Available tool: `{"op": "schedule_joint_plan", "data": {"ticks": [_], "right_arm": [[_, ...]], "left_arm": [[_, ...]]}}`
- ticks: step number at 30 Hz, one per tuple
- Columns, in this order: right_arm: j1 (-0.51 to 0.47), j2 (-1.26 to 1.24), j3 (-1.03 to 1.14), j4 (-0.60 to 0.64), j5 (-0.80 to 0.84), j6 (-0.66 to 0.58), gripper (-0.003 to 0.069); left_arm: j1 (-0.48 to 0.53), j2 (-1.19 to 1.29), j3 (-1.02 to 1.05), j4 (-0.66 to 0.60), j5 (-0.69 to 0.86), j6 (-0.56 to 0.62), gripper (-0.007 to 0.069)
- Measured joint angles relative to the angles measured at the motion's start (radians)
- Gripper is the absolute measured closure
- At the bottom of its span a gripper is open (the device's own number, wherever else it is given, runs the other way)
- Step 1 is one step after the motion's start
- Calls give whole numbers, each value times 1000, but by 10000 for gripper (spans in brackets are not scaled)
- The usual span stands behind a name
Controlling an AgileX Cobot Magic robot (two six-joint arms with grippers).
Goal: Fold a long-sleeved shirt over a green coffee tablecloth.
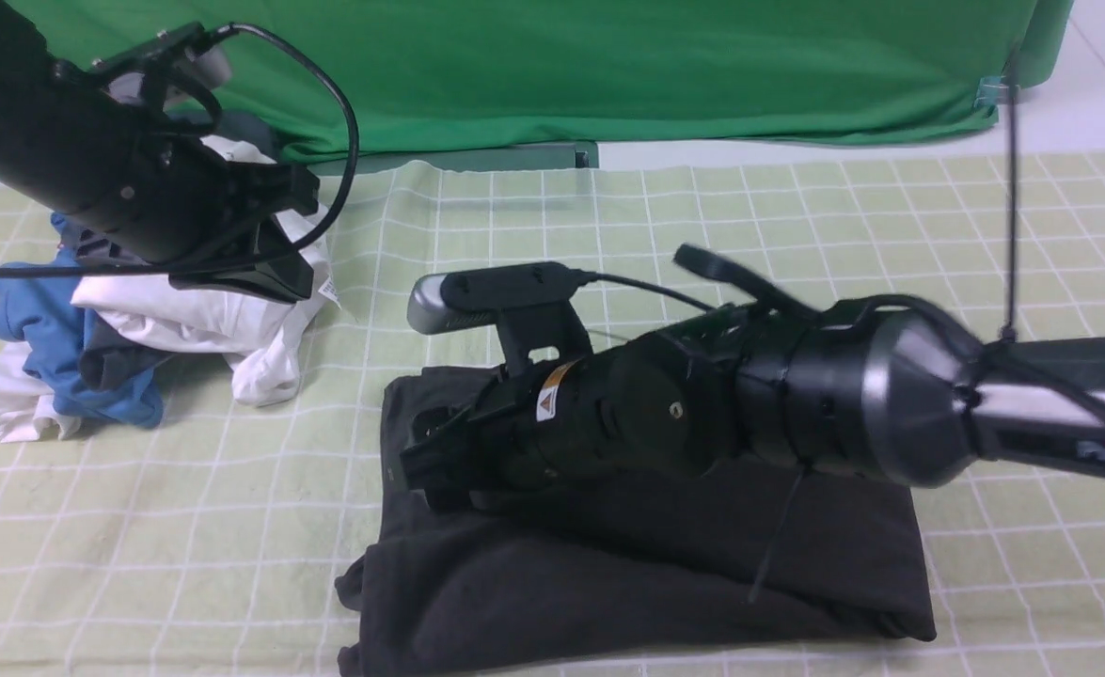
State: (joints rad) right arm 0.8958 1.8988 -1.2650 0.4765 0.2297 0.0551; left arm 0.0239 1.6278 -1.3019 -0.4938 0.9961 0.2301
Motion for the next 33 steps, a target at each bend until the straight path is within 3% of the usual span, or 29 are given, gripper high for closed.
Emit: {"op": "schedule_joint_plan", "data": {"ticks": [2,5,8,9,10,12,14,23,30,33], "right_arm": [[-1,-39,0,0,45,-37,148],[-17,-142,0,-13,165,-112,215],[-59,-260,0,-65,302,-147,377],[-88,-310,0,-104,359,-153,468],[-88,-318,0,-104,368,-153,481],[-144,-421,0,-179,485,-163,604],[-212,-527,0,-258,603,-166,645],[-351,-894,0,-522,907,-161,652],[-356,-1180,42,-550,881,-126,652],[-356,-1348,159,-550,803,-83,650]], "left_arm": [[0,0,0,2,-1,0,580],[0,0,0,5,-1,-3,561],[0,0,0,5,-1,-3,544],[0,0,0,7,-1,-5,538],[0,0,0,7,-1,-5,538],[0,0,0,7,-1,-5,530],[0,0,0,7,-1,-4,525],[0,0,0,7,18,-4,516],[0,0,0,7,27,-4,516],[0,0,0,2,34,-3,516]]}}
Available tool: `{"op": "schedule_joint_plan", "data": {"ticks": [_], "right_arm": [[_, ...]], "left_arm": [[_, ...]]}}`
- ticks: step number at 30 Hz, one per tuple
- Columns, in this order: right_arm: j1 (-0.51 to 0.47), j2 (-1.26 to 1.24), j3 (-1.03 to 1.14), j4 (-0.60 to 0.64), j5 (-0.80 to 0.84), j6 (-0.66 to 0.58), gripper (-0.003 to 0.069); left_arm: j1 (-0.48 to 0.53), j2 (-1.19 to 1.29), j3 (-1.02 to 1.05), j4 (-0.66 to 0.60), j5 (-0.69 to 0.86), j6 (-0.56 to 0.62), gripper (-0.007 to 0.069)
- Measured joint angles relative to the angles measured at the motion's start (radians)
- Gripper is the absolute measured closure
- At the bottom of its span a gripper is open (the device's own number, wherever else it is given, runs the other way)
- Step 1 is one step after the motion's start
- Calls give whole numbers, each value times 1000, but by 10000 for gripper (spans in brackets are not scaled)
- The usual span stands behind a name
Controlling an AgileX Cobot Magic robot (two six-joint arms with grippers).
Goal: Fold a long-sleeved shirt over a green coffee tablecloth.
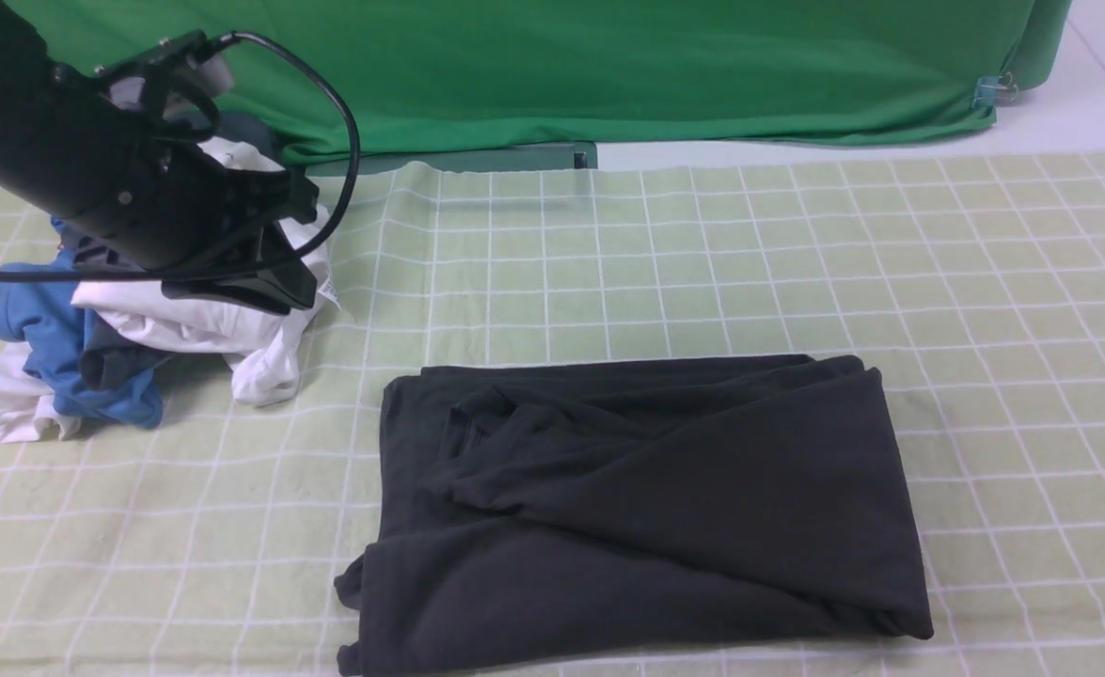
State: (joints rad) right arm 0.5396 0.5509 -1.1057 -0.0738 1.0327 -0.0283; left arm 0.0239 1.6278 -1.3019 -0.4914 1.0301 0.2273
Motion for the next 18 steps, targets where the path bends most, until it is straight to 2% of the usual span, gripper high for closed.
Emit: {"op": "schedule_joint_plan", "data": {"ticks": [5,8,18], "right_arm": [[0,-136,152,0,-66,58,650],[0,-206,269,0,-95,106,648],[0,-219,374,0,-110,129,642]], "left_arm": [[-6,0,0,-17,23,0,513],[-50,0,1,-17,45,0,501],[-327,45,100,-16,-81,-1,421]]}}
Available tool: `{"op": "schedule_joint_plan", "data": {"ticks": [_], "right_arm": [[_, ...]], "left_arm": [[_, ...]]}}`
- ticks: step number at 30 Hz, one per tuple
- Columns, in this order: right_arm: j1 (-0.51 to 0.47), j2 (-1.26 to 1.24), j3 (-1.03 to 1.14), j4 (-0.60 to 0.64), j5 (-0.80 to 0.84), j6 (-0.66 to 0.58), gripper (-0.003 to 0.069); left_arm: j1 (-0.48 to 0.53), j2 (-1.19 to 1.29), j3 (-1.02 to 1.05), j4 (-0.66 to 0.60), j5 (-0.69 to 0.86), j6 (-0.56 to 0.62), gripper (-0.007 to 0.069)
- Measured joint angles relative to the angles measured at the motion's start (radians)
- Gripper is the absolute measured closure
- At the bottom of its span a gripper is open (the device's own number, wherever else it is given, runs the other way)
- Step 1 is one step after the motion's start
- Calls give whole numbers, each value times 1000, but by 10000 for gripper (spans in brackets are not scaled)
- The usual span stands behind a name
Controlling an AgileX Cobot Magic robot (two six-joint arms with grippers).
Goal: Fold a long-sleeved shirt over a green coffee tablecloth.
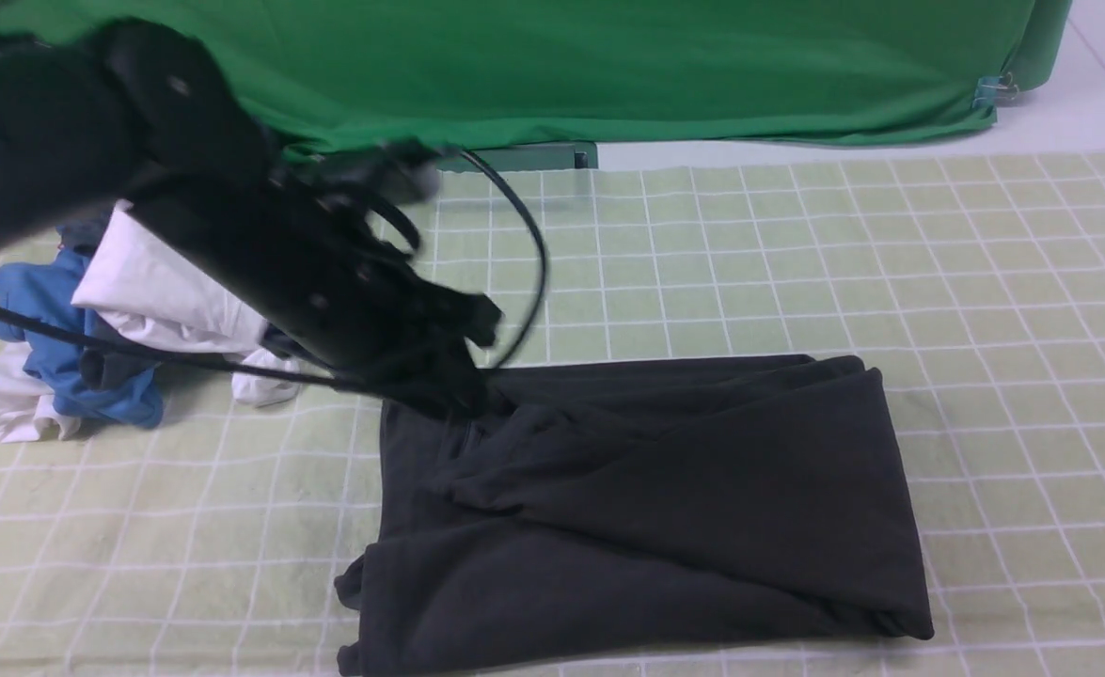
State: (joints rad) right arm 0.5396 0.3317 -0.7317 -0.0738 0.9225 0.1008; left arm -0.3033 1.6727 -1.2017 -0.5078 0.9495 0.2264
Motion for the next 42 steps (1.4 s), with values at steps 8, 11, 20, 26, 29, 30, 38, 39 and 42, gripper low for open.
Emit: {"op": "schedule_joint_plan", "data": {"ticks": [8,11,20,26,29,30,38,39,42], "right_arm": [[0,-2,1,0,-6,1,623],[0,-2,1,0,-9,1,616],[0,-1,115,-2,-289,-110,611],[0,0,360,-3,-700,-82,603],[0,0,431,-3,-897,-55,596],[0,0,437,-3,-922,-53,594],[0,0,443,-4,-971,-52,587],[0,0,443,-4,-971,-52,586],[0,0,443,-4,-972,-52,579]], "left_arm": [[-70,11,4,7,-16,0,398],[-69,11,4,9,-16,-5,394],[-69,11,4,11,-29,-15,388],[-69,11,4,18,-41,-18,386],[-69,11,4,31,-45,-18,386],[-69,11,4,34,-45,-18,386],[-69,11,4,41,-26,-16,386],[-69,11,4,41,-26,-13,386],[-69,11,4,50,-25,-8,386]]}}
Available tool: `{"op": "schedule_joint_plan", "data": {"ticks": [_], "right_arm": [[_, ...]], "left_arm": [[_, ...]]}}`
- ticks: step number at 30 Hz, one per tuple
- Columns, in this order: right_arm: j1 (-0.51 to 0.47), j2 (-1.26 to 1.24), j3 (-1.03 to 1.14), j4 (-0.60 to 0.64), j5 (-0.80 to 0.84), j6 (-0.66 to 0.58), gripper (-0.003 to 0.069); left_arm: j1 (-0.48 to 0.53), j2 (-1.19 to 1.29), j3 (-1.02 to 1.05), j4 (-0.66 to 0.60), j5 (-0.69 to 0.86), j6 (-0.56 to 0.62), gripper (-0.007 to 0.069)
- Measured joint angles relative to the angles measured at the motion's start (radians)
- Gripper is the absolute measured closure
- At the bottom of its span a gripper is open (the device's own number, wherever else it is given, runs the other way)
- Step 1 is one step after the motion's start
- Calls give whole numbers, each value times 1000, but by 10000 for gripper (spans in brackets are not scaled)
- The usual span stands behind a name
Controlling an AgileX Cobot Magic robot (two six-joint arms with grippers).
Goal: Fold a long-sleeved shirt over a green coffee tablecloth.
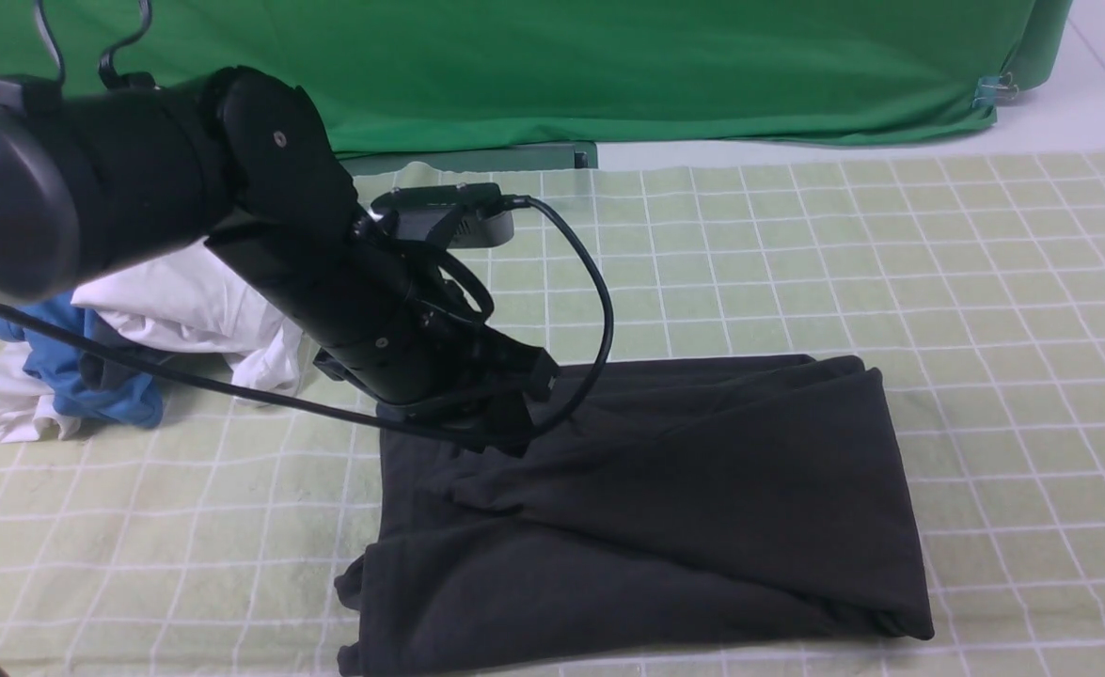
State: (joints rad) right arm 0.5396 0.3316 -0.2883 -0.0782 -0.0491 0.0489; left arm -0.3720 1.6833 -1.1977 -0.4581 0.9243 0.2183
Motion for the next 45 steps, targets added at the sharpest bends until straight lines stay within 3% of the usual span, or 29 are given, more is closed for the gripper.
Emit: {"op": "schedule_joint_plan", "data": {"ticks": [15,21,24,29,41,45], "right_arm": [[-3,-24,0,0,12,4,541],[-135,-127,34,-45,88,4,521],[-257,-178,120,-91,111,4,514],[-388,-221,234,-103,260,4,498],[-432,-315,298,-100,275,4,473],[-452,-332,298,-98,275,4,465]], "left_arm": [[0,0,0,76,17,-42,385],[0,0,0,83,17,-82,385],[0,0,0,83,17,-82,385],[0,0,0,87,8,-84,385],[0,-3,0,92,-23,-84,384],[0,-42,-35,146,23,-84,419]]}}
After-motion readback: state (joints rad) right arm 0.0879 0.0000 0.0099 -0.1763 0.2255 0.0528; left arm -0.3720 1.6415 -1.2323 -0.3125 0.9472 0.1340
